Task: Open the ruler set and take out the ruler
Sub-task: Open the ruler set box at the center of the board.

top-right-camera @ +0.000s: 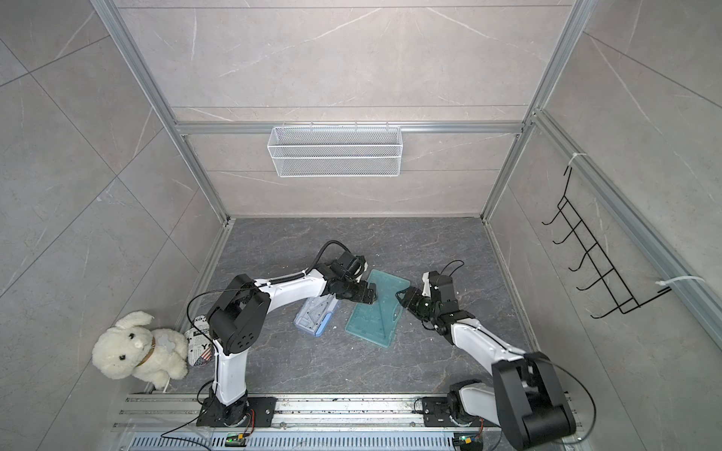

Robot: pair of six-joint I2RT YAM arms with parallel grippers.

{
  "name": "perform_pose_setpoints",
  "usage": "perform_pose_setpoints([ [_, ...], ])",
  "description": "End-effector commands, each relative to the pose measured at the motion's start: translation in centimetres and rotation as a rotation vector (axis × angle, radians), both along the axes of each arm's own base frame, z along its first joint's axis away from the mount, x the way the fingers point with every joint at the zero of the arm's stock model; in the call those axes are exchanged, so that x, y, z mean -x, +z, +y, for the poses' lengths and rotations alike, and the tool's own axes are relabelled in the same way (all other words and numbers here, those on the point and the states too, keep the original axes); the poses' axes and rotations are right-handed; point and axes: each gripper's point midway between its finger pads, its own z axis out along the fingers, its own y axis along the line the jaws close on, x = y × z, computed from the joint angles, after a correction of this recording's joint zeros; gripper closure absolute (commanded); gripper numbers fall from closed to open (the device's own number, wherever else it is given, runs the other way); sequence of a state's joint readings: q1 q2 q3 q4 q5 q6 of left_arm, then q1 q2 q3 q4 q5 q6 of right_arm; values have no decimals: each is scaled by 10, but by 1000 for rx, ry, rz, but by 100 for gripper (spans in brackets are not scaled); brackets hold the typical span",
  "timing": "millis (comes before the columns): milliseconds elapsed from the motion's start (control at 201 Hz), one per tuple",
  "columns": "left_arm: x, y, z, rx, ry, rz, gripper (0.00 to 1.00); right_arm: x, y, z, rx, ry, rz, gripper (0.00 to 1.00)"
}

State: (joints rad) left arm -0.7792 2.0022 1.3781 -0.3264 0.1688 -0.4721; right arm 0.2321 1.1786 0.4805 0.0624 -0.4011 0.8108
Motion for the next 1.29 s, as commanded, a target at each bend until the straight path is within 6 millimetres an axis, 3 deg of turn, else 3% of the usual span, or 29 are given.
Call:
perform_pose_setpoints([
  [0,3,6,-4,44,2,11,4,45,-22,-5,92,53,144,45],
  [149,5,7,-4,59,12,13,4,74,-34,3,90,85,205,45],
  [393,7,9,-1,64,27,9,4,98,-56,14,65,105,272,45],
  [771,6,27,-2,108,47,-12,4,101,-68,25,-15,93,283,44],
  [985,3,50,-1,163,79,-55,3,100,-68,31,-42,93,269,45],
  [1289,1,90,18,168,124,-138,2,95,-66,37,-63,99,237,45],
])
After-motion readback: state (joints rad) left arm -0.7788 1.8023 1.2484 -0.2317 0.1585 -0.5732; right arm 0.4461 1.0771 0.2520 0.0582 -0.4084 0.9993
